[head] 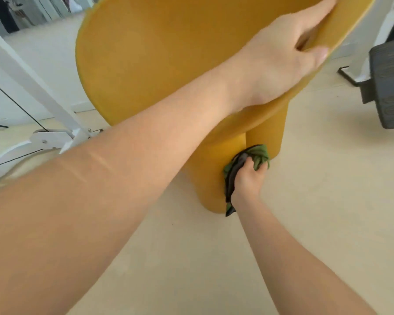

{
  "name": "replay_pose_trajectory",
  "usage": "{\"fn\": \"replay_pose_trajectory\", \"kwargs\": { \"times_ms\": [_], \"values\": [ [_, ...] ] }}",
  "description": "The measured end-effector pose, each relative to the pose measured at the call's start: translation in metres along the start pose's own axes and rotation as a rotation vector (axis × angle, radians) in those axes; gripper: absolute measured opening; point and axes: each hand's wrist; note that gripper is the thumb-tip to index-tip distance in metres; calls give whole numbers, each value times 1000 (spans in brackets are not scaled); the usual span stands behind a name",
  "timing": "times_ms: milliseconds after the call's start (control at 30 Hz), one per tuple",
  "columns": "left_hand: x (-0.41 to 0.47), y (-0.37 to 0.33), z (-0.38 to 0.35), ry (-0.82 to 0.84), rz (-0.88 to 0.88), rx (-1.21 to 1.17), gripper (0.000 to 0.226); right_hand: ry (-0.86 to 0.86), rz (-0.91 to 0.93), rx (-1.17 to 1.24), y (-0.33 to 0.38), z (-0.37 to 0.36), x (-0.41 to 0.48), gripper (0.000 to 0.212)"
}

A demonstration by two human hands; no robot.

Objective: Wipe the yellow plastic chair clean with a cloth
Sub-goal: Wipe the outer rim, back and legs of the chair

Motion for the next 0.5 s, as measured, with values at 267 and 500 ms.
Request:
{"fn": "replay_pose_trajectory", "kwargs": {
  "times_ms": [267, 500],
  "values": [
    [-135, 105, 22, -10, 94, 245, 50, 82, 266, 112, -11, -44, -75, 57],
    [-134, 113, 26, -92, 41, 240, 45, -83, 236, -190, -59, -25, -25, 56]
  ]
}}
Point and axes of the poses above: each hand's wrist, its own x-axis towards the middle knuckle, its own z-axis out of the back of the hand, y = z × x, and after that the axes turned 2 degrees about -z, right-handed
